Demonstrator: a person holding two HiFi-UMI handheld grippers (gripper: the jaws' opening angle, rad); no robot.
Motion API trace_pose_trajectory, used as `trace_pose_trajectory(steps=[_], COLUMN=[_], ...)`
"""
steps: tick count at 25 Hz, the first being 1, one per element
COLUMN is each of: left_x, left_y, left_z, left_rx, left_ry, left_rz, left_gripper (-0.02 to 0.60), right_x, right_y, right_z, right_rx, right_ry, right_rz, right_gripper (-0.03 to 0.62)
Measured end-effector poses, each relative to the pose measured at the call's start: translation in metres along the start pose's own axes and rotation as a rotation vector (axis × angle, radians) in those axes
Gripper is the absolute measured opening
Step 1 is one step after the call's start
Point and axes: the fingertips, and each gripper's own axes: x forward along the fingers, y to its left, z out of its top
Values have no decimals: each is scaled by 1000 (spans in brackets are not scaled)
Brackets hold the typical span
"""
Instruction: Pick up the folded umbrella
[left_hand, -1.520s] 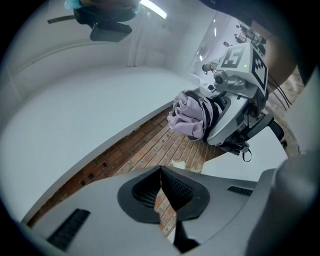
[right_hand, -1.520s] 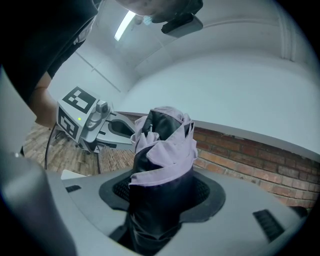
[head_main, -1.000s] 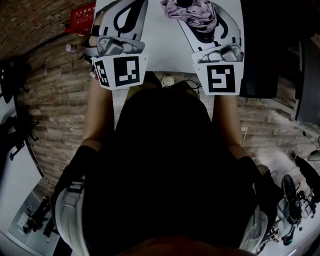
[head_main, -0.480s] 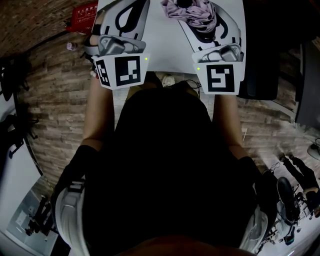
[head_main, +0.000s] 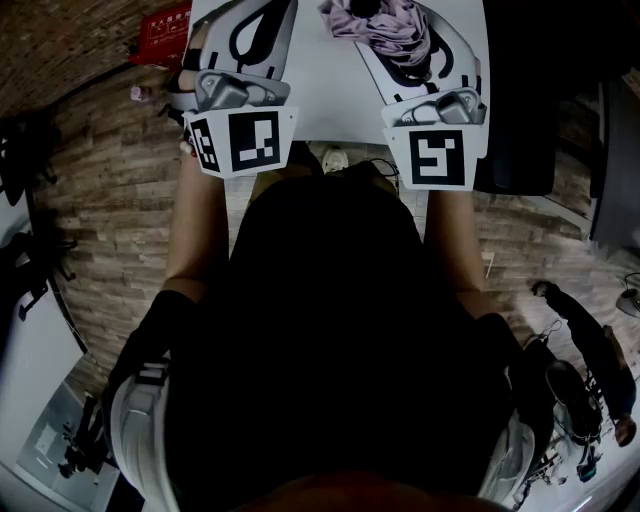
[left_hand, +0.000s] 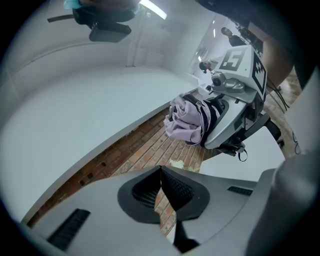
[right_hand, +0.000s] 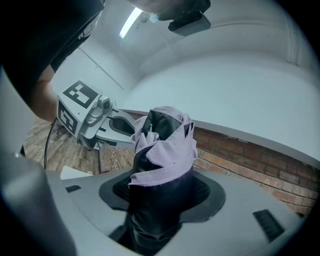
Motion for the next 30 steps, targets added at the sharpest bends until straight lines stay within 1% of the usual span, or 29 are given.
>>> trace_pose_trajectory(steps=[10, 17, 26, 30], left_x=[1, -1, 1, 3], left_y=[-3, 0, -3, -6], left_z=[3, 3, 8, 11], left_rx=[21, 21, 21, 21], left_ry=[-2, 0, -3, -5], left_rz=[-1, 5, -3, -5], left_gripper=[12, 12, 12, 12], right_x=[-2, -2, -5, -9], right_y=[-4, -4, -6, -9], right_z=[-1, 4, 7, 1], right_rx=[-10, -28, -23, -24], right_ry=[3, -3, -20, 4], right_rz=[-12, -13, -19, -31], right_gripper=[245, 245, 245, 245])
